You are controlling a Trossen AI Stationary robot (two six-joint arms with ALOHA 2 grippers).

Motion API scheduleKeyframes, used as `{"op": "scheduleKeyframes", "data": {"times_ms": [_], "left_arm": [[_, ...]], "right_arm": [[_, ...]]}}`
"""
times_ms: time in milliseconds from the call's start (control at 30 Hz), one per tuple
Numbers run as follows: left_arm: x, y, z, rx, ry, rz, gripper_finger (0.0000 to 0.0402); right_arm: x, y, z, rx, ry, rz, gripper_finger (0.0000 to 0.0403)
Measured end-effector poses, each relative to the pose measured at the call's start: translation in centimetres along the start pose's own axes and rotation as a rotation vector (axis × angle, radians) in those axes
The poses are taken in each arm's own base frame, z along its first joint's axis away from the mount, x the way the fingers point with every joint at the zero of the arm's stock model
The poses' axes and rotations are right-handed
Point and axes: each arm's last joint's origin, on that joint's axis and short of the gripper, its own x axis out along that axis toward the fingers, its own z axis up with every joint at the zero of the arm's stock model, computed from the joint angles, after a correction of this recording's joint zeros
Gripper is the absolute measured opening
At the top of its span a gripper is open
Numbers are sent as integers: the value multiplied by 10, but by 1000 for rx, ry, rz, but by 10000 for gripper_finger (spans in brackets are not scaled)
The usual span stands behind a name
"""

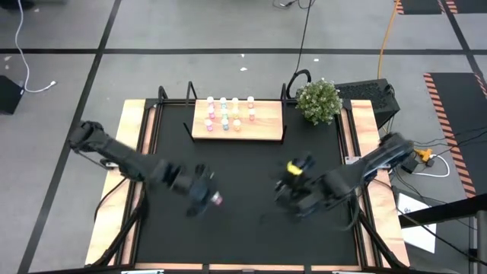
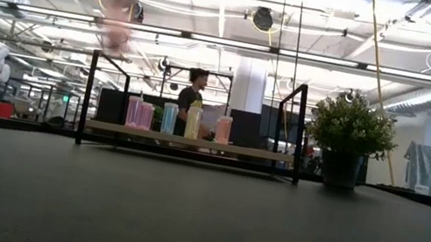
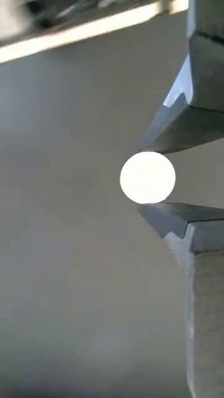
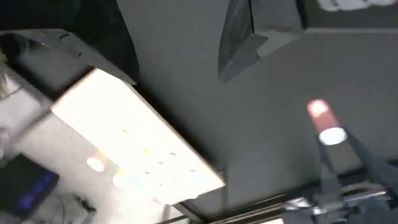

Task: Pick and place medicine bottles onto shelf by color
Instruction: Put the red medicine bottle on the shelf aligned with the other red medicine bottle

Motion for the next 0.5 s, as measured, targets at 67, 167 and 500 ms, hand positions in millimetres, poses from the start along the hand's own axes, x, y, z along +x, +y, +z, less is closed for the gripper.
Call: {"op": "scheduleKeyframes", "data": {"times_ms": [67,167,500], "left_arm": [[-3,30,21,-43,-42,51,125],[-5,76,50,-83,-75,142,125],[14,201,131,-139,-33,291,124]], "right_arm": [[1,-25,-15,69,-2,3,212],[6,-56,-40,174,-32,38,212],[23,-145,-114,426,-74,204,212]]}}
